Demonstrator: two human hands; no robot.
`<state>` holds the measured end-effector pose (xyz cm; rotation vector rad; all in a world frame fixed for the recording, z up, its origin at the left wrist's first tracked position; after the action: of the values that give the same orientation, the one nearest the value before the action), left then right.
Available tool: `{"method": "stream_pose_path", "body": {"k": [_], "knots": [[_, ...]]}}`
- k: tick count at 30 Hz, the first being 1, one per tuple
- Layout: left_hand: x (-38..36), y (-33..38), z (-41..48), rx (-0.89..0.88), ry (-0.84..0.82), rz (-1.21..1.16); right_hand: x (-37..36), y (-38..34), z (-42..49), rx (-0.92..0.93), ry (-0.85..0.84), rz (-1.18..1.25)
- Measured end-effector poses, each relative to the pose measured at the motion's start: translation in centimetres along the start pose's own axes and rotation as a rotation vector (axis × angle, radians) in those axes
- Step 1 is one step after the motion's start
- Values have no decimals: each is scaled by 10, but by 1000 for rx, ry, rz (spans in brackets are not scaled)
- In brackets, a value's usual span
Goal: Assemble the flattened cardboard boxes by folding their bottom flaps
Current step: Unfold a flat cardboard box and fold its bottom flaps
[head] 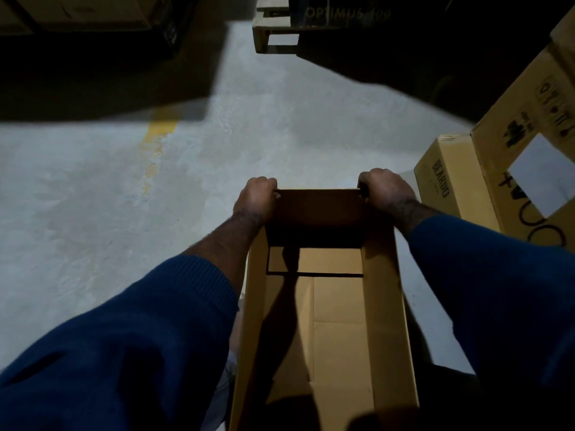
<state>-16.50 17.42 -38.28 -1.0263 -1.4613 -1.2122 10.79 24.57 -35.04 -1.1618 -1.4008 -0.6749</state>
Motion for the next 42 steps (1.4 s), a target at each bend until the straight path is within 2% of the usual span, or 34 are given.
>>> {"method": "stream_pose_path", "body": {"k": [6,11,15,20,24,26,29,33,38,42], "knots": [[-7,13,-47,220,15,-256,0,-14,-24,-26,69,24],[3,24,-106,343,-47,-409,-8,-39,-75,-158,121,209],[11,26,-161,502,-139,-403,-21,-54,-132,-297,38,302],[-12,23,-248,603,-304,-286,-29,-72,-207,-377,88,318],[-50,9,-267,790,-421,-213,-40,-84,-252,-497,103,354],[-69,0,-258,798,-443,-196,-40,-88,-266,-576,115,365],[-60,5,-256,759,-478,-172,-36,-86,-278,-723,106,393],[-56,9,-257,749,-502,-106,-44,-70,-275,-865,5,502],[-24,20,-265,704,-499,-118,-49,-61,-273,-837,-93,453],[-26,16,-264,767,-432,-72,-47,-57,-268,-801,-96,338]]}}
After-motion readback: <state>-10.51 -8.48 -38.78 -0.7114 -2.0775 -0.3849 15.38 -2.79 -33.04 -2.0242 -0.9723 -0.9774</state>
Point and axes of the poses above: each hand's wrist, its own z-axis towards the middle knuckle, its own x-axis out of the back of the hand, y = z × x, the point moved 2 cm from there along z, towards the middle knuckle, and after that the axes turned 7 degrees about z, right-handed, at the moved point
